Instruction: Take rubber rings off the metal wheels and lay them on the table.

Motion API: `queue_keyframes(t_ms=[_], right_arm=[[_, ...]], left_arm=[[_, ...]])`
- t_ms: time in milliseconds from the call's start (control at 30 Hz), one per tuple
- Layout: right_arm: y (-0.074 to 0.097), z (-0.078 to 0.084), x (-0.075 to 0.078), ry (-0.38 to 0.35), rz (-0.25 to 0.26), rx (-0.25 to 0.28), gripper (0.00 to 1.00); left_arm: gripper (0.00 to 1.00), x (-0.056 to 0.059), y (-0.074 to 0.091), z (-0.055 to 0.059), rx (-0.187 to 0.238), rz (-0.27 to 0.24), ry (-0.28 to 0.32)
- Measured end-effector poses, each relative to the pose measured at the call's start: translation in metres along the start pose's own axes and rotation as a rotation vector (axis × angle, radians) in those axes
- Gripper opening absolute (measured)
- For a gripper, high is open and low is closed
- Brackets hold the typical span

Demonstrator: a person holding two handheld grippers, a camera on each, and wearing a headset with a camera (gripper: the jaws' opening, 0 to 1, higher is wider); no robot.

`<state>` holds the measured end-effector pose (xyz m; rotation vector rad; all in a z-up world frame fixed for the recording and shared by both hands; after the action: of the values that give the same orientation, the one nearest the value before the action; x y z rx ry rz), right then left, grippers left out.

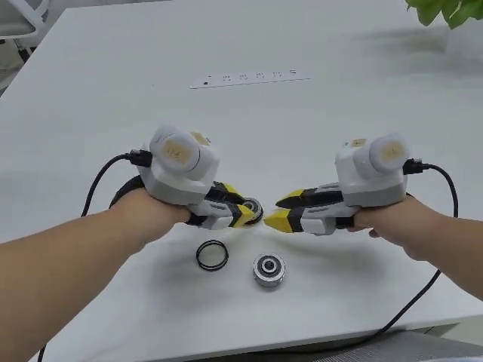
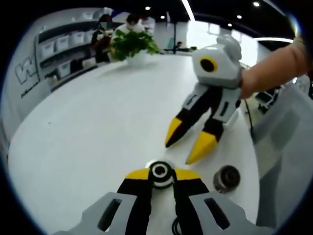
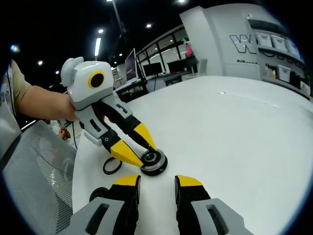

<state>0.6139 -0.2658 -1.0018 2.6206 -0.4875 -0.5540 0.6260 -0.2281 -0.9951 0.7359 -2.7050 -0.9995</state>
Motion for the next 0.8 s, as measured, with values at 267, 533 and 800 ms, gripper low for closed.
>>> queue_keyframes(t_ms=[267,533,800], right_arm=[[-0.007,-0.001,-0.003,0.007,-0.008,0.000,0.25],[-0.014,-0.003,-0.003,0.024,-0.014,-0.004,0.25],[-0.020,-0.003,-0.004,0.062,-0.009,-0.020,0.26]], left_arm=[[0.14,-0.002,0.000,0.000,0.003,-0.014,-0.006],[0.14,-0.002,0.000,-0.001,0.016,-0.021,-0.005],[0.13,-0.002,0.000,-0.002,0.025,-0.026,-0.003]])
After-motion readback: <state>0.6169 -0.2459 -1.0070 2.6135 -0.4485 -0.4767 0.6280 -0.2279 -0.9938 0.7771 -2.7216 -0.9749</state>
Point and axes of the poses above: the centre of the closed fingertips' face, and the gripper's own axes: y roughly backward along the fingers, x roughly to its right, z roughly out of its underside, the point moved 1 cm from there along y, roughly backward along the fingers, and after that the axes turned 4 degrees about -z, right-handed, at the moved point
